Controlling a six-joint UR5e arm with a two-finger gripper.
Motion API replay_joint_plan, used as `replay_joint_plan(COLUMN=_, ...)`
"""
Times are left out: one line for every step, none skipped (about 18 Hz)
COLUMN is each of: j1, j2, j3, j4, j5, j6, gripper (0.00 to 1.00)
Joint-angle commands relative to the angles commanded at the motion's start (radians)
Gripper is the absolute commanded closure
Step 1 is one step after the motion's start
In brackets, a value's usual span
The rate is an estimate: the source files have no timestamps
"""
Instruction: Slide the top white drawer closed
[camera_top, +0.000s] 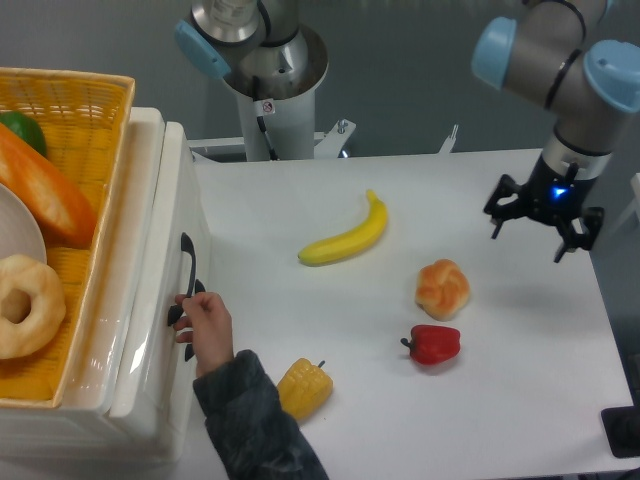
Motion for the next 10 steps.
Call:
replay_joint_plan(j1=0.008, j2=-0.012, j3=0.002, j4=0.003, j5=0.009, j6=0.041, gripper=0.00)
replay_joint_plan(j1=0.011, j2=-0.020, j3=0.002, j4=0.009, j5=0.029, j6=0.077, gripper=0.00)
replay_joint_plan(j1=0.011, j2=-0.025, j3=0.002, j4=0.020, j5=0.056, j6=0.103, gripper=0.00)
replay_joint_plan(j1=0.009, j2=-0.029, j3=0.002, j4=0.034, j5=0.089, j6=0.112, gripper=0.00)
replay_joint_plan(j1=0.008, j2=-0.034, j3=0.003, j4=0.048, j5=0.112, j6=0.112, gripper=0.00)
replay_joint_plan(j1=0.003, j2=-0.035, j3=0.003, j4=0.060, j5=0.124, j6=0.112, gripper=0.00)
replay_joint_plan(j1=0.002, j2=-0.041, j3=0.005, j4=0.066, j5=0.136, j6=0.112, gripper=0.00)
replay_joint_plan(j1=0.002, j2=-0.043, j3=0.005, j4=0.066, j5=0.155, j6=0.112, gripper=0.00)
replay_joint_plan(j1=0.002, j2=-0.043, j3=0.002, j4=0.066, j5=0.167, j6=0.114, gripper=0.00)
replay_joint_plan(j1=0.003, j2=-0.045, j3=0.002, j4=0.066, j5=0.170, j6=0.114, gripper=0.00)
